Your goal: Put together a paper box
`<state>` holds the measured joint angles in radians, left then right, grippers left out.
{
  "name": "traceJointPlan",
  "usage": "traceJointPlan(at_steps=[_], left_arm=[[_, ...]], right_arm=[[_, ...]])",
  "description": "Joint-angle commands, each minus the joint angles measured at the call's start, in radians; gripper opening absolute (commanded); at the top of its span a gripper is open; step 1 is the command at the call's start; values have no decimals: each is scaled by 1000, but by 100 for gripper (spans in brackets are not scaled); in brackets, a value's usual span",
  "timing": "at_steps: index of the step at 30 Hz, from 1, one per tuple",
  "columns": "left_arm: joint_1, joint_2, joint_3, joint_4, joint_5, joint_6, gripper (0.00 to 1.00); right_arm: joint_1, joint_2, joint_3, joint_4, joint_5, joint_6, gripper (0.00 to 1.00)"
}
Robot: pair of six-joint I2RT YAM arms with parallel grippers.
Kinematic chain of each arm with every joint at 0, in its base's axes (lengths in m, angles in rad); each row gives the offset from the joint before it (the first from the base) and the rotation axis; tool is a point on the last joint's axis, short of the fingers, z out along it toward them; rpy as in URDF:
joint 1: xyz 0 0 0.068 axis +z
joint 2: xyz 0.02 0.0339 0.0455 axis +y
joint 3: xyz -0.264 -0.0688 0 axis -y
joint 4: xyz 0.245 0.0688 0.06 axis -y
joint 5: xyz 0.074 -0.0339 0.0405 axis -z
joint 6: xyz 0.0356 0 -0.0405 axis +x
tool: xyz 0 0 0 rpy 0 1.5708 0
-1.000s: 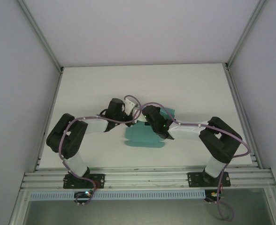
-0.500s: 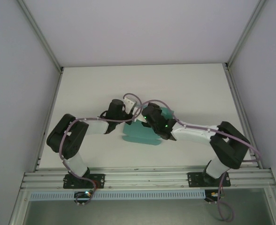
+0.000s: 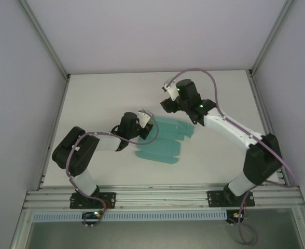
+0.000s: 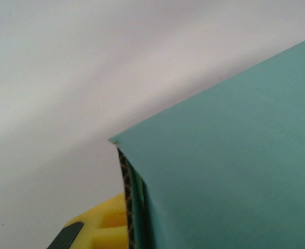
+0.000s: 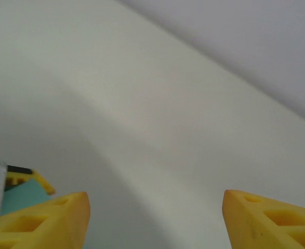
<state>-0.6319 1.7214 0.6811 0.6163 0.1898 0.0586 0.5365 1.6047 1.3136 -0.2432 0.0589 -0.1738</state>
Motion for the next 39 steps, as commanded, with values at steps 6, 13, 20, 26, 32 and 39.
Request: traceJointPlan(at_steps=[6, 13, 20, 26, 32, 39], left_arm=[[-19, 57, -37, 155, -87, 19, 1], [-23, 74, -46, 162, -105, 0, 11], [-32, -11, -101, 103, -147, -38, 41], [-34, -74, -144, 105, -214, -72, 28], [-48, -22, -121, 209, -267, -68, 0], [-49, 19, -105, 264, -371, -163, 0]], right_arm=[[0, 182, 70, -320, -258, 37, 65], [7, 222, 49, -335, -371, 49, 61], [42, 211, -1, -316, -272, 66, 58], [56, 202, -18, -301, -232, 103, 57], [56, 226, 18, -318, -230, 139, 57], [53, 244, 59, -341, -189, 209, 61]])
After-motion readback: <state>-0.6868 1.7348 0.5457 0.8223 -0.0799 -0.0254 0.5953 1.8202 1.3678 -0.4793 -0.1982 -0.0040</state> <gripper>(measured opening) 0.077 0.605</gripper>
